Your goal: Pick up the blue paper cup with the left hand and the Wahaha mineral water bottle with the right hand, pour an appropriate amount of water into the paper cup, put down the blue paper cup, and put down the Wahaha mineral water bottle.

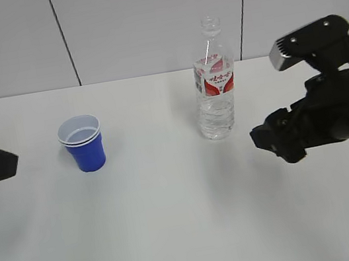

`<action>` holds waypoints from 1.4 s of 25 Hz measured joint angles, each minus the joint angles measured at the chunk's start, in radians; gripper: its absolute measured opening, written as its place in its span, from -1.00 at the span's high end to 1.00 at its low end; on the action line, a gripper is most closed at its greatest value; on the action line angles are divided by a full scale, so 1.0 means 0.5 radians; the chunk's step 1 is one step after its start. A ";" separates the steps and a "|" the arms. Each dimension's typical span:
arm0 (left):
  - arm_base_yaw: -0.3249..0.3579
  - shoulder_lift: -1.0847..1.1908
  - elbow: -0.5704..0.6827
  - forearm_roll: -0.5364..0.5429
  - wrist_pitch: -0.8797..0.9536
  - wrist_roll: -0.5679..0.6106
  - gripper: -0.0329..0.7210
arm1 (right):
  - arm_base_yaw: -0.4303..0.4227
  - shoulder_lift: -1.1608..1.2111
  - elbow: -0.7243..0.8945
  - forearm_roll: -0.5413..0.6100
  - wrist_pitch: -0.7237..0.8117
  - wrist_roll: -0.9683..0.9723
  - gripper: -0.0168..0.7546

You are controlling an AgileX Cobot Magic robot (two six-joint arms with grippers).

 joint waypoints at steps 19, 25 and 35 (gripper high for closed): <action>0.000 -1.178 -0.070 0.013 1.116 0.051 -0.63 | 0.000 -1.935 0.036 -0.571 1.778 0.392 -0.60; -0.001 -1.442 0.124 0.019 1.108 0.055 -0.62 | 0.000 -2.398 0.172 -0.685 1.910 0.439 -0.59; -0.001 -1.493 0.414 0.019 0.932 0.057 -0.51 | 0.000 -2.464 0.371 -0.690 1.873 0.461 -0.59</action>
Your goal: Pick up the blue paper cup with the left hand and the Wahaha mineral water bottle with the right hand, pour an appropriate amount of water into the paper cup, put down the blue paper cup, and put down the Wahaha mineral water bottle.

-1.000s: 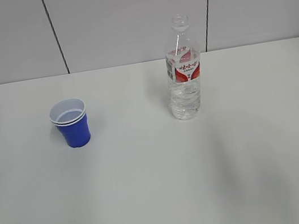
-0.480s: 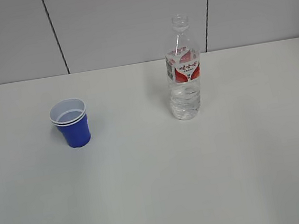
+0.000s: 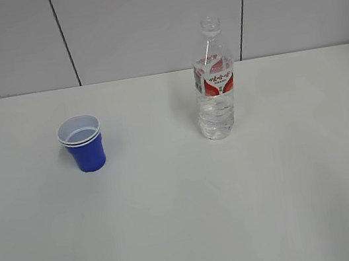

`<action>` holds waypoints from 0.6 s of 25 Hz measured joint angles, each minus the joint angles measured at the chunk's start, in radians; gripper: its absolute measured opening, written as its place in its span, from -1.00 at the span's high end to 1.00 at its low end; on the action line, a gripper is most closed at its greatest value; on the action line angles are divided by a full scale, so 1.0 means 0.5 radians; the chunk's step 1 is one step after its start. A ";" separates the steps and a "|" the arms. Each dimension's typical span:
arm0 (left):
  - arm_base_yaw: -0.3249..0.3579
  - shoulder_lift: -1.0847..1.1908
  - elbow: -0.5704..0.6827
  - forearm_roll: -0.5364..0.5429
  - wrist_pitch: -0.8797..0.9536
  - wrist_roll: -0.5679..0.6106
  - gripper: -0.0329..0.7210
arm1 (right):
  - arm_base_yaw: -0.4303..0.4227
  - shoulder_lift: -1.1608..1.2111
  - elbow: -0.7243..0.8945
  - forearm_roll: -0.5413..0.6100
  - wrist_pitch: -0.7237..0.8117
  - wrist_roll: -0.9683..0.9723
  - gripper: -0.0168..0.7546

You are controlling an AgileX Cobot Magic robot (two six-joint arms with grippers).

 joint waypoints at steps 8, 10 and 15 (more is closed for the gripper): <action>0.000 0.000 0.000 0.003 0.000 0.000 -0.50 | 0.000 0.000 0.000 0.000 -0.013 0.004 -0.59; 0.000 0.000 0.000 0.003 0.000 0.000 -0.50 | 0.000 0.000 0.000 0.000 -0.013 0.004 -0.58; 0.000 0.000 0.000 0.003 0.000 0.003 -0.50 | 0.000 0.000 0.000 0.000 -0.014 0.004 -0.58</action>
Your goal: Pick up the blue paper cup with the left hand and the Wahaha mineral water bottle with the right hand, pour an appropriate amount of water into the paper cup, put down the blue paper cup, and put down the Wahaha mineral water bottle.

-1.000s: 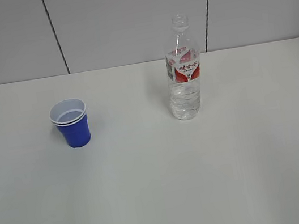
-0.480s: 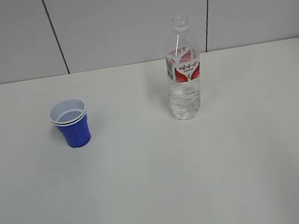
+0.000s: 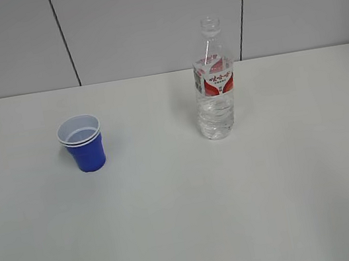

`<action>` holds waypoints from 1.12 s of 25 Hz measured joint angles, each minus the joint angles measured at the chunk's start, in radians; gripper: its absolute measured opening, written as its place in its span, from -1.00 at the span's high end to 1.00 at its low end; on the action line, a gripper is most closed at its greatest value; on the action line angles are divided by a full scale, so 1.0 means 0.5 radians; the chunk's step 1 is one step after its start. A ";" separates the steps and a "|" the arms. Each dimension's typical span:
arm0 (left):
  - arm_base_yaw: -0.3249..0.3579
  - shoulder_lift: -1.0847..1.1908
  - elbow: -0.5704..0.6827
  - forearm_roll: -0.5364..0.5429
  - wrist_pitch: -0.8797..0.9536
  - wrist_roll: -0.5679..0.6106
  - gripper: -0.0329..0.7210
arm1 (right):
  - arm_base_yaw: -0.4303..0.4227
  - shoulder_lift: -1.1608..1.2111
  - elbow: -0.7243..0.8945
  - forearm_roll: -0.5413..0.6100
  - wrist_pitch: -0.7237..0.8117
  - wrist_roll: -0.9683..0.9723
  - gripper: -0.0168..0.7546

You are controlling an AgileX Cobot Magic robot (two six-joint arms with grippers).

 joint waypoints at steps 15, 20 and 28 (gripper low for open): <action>0.000 -0.035 0.004 0.000 0.000 0.000 -0.50 | 0.000 0.000 0.000 0.000 0.000 0.000 -0.57; 0.105 -0.180 0.004 0.000 0.000 0.000 -0.50 | -0.166 0.000 0.000 0.000 -0.003 0.000 -0.57; 0.453 -0.545 0.004 0.000 0.012 0.000 -0.49 | -0.689 -0.005 0.000 0.000 -0.003 0.000 -0.57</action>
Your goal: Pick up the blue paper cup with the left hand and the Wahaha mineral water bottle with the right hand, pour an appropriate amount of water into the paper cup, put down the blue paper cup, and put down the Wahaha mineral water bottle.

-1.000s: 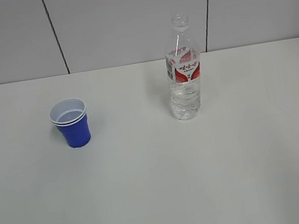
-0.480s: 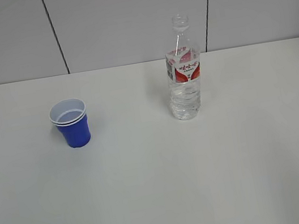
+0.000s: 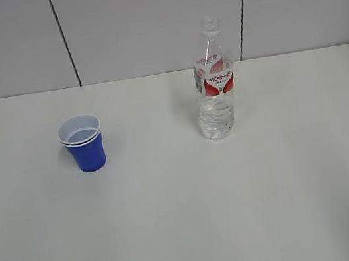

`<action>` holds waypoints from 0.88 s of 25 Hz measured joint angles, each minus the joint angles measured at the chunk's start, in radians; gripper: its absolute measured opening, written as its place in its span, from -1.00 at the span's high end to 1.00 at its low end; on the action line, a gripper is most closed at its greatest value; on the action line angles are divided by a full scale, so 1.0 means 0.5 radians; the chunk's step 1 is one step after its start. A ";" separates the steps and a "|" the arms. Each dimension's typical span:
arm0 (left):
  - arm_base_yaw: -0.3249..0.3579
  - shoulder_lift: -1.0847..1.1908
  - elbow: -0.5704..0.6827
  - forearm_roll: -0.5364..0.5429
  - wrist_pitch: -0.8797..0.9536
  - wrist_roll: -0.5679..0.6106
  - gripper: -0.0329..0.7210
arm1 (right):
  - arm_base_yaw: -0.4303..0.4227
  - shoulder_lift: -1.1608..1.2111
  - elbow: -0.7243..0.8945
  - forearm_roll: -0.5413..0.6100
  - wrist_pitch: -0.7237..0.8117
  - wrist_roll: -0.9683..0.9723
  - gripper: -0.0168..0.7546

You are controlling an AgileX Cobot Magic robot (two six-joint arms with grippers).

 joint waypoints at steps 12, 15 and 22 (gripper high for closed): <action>0.188 -0.107 0.000 -0.007 0.008 0.000 -0.49 | -0.037 -0.204 0.000 -0.004 0.000 0.000 -0.57; 0.188 -0.107 0.000 -0.007 0.008 0.000 -0.49 | -0.037 -0.204 0.000 -0.004 0.000 0.000 -0.57; 0.188 -0.107 0.000 -0.007 0.008 0.000 -0.48 | -0.037 -0.204 0.000 -0.004 0.000 0.000 -0.57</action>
